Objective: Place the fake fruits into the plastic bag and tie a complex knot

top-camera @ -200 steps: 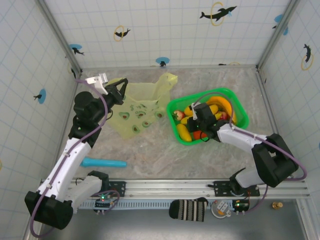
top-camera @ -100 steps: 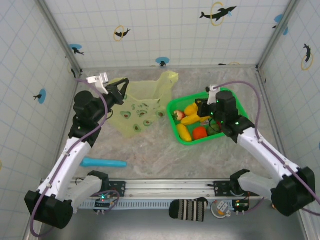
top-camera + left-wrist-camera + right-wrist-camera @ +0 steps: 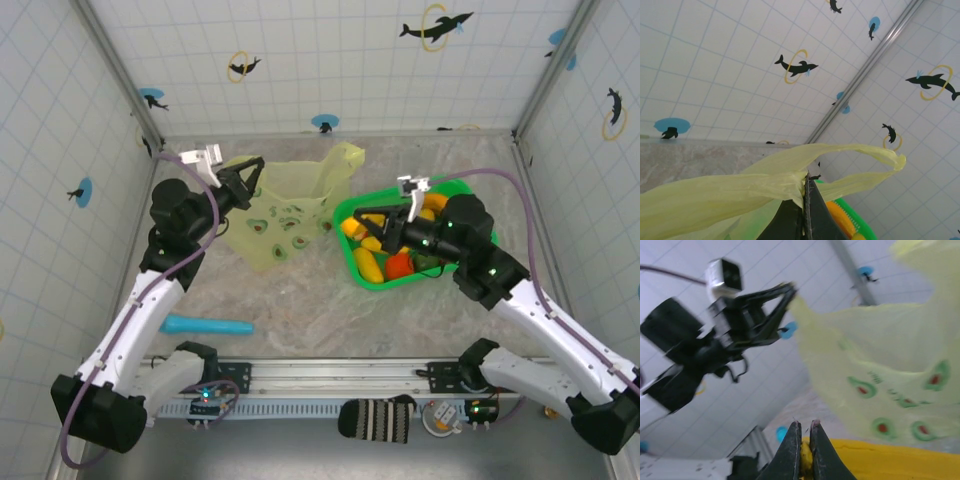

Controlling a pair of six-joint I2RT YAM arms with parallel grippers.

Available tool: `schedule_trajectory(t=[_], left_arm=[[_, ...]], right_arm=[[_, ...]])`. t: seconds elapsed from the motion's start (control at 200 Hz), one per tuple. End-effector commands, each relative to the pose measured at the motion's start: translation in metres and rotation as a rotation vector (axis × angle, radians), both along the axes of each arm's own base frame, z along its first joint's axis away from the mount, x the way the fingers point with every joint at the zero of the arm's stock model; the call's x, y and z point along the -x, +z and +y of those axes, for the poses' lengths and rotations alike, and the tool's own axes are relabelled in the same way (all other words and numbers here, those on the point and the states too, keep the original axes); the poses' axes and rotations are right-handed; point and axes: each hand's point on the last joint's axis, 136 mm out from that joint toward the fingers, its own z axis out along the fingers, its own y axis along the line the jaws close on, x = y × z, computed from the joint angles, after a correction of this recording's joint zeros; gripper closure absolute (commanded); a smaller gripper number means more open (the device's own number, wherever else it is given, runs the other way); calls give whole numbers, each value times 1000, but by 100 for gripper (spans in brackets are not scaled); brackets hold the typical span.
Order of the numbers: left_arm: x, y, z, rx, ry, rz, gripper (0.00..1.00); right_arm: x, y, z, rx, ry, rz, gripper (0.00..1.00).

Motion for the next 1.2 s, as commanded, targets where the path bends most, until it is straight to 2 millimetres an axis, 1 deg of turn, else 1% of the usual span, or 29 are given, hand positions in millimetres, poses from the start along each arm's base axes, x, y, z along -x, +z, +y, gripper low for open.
schedule_trajectory(t=[0.0,0.05,0.08,0.135,0.15,0.275,0.385,0.465,0.53,0.545,0.581,0.701,0.771,0.796,0.846,0.946,1.091,1.196], left_arm=[[6,24,-6,-9,-41,-87,100],[6,24,-6,-9,-42,-86,100],[6,24,-6,-8,-44,-87,100],[7,23,-6,-9,-46,-87,100],[7,23,-6,-9,-44,-89,100],[7,20,-5,-14,-39,-84,100],[7,19,-5,-15,-37,-80,100],[8,21,-6,-12,-42,-83,100],[8,24,-5,-10,-41,-89,100],[8,25,-5,-10,-40,-90,100],[8,27,-5,-8,-38,-96,100],[9,34,-5,-3,-44,-108,100],[10,36,-7,2,-56,-110,100],[10,36,-8,4,-61,-110,100],[11,37,-9,6,-67,-112,100],[11,37,-10,10,-76,-115,100],[18,42,-14,13,-119,-137,100],[22,46,-16,8,-135,-156,100]], right_arm=[[17,45,26,-168,116,-44,100],[21,57,40,-214,164,-40,100],[19,63,46,-235,171,-37,100],[15,77,52,-289,185,-32,100],[13,84,54,-315,187,-33,100],[-8,115,66,-442,196,-3,100],[-24,131,77,-505,201,8,100],[-40,129,81,-505,154,12,100],[-53,118,81,-497,126,33,100],[-61,116,79,-505,89,38,100],[-68,109,76,-509,61,47,100],[-87,79,67,-501,-7,82,100],[-95,62,69,-444,-54,70,100],[-97,58,71,-420,-65,59,100],[-103,42,77,-337,-112,43,100],[-110,17,89,-249,-163,18,100],[-126,-14,96,-80,-298,-62,100],[-137,-42,112,48,-328,-71,100]])
